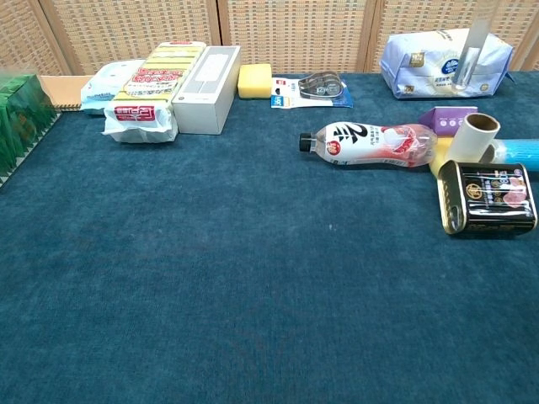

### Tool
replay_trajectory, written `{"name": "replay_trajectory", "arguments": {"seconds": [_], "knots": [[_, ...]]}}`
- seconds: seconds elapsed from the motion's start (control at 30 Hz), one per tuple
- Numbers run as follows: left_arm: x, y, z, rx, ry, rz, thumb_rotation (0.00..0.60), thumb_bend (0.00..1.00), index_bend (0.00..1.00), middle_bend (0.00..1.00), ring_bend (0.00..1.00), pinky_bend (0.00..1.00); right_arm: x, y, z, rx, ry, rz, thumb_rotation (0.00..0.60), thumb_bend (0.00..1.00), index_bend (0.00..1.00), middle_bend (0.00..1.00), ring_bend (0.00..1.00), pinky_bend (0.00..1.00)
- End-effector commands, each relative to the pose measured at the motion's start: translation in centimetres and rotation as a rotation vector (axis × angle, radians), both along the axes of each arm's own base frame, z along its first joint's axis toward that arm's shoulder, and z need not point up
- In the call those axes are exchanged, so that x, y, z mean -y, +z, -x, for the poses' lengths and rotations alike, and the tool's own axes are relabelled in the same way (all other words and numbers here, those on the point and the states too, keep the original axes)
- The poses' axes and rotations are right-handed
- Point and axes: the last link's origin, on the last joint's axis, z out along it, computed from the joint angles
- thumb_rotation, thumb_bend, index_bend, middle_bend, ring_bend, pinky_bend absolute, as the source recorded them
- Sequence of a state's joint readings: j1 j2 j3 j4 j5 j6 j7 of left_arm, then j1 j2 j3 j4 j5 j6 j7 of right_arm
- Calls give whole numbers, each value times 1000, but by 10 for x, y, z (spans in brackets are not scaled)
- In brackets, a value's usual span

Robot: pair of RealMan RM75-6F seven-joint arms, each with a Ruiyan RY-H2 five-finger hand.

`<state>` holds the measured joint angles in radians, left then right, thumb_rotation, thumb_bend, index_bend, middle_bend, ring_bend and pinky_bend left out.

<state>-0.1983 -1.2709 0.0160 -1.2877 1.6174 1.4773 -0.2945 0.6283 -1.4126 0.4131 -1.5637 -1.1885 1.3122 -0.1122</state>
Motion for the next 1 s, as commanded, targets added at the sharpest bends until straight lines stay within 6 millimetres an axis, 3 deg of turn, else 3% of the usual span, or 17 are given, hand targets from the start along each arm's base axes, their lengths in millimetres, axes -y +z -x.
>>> {"name": "replay_trajectory", "arguments": {"seconds": [0.03,1.0], "knots": [[0,1,0,0,2,-6,371,0,0,0,0,32,2,1,8,-9,-17,-3,600,509,773,962,1000,1000],[-1,1,-1,-6,6,-8,365,0,0,0,0,32,11,-15,46,-49,-124,-27,600,509,773,962,1000,1000]]}}
